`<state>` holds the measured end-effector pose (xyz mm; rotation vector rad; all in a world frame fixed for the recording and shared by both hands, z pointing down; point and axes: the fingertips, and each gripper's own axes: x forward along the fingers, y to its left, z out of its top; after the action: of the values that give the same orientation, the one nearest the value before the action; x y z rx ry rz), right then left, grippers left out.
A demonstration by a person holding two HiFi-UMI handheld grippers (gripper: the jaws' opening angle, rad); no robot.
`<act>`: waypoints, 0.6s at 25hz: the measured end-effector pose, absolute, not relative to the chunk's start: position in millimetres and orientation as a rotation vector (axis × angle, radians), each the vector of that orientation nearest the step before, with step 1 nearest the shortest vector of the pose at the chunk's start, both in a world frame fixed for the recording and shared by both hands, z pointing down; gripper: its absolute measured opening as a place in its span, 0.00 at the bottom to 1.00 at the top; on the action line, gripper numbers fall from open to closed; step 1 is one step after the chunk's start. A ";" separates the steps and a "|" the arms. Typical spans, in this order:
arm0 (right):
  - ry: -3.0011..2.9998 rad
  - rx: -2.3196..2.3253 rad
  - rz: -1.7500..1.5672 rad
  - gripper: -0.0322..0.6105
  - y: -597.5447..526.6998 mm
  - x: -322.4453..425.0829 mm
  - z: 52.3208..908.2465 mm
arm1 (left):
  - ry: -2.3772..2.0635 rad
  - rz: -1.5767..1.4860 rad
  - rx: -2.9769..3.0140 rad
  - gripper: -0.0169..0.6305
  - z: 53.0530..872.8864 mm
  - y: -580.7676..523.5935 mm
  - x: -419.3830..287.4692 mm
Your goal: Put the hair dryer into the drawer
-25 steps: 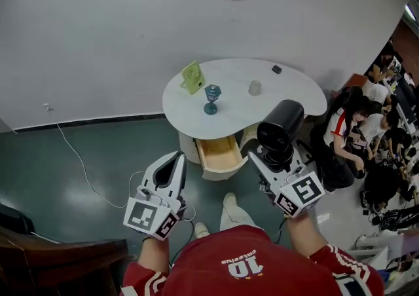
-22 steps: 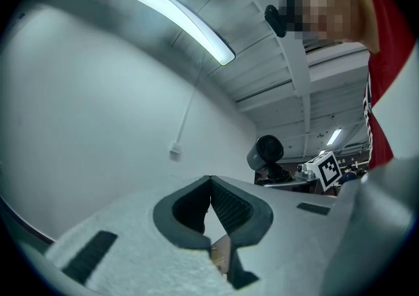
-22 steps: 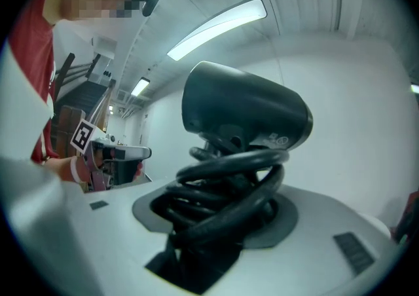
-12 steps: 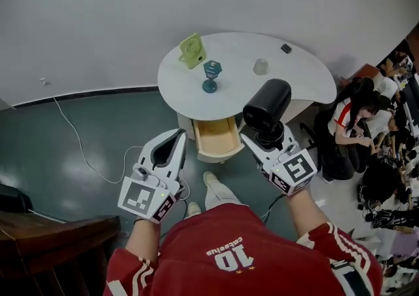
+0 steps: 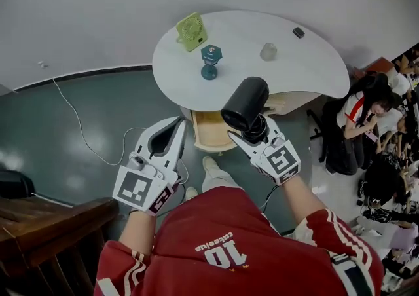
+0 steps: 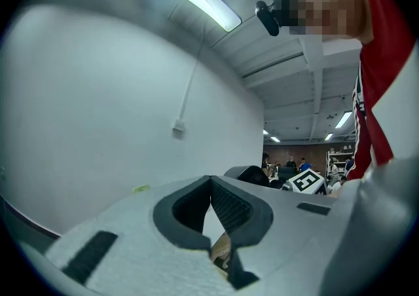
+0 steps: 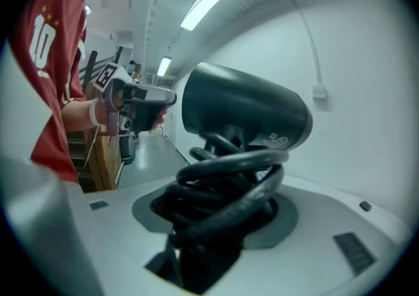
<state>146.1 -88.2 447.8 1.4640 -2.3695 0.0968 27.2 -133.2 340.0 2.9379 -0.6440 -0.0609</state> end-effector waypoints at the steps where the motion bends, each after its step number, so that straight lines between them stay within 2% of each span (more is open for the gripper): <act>1: -2.380 1.428 0.093 0.43 -90.2 144.9 455.6 | -0.650 -0.052 2.942 0.03 340.7 -135.3 30.6; 15: -2.359 0.940 0.112 0.43 -96.9 135.9 590.0 | -0.787 0.048 2.874 0.03 367.1 -161.0 43.9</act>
<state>135.9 -96.9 590.0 0.9395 -2.3591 0.1115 43.9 -161.0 367.1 2.8741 -0.7874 0.0479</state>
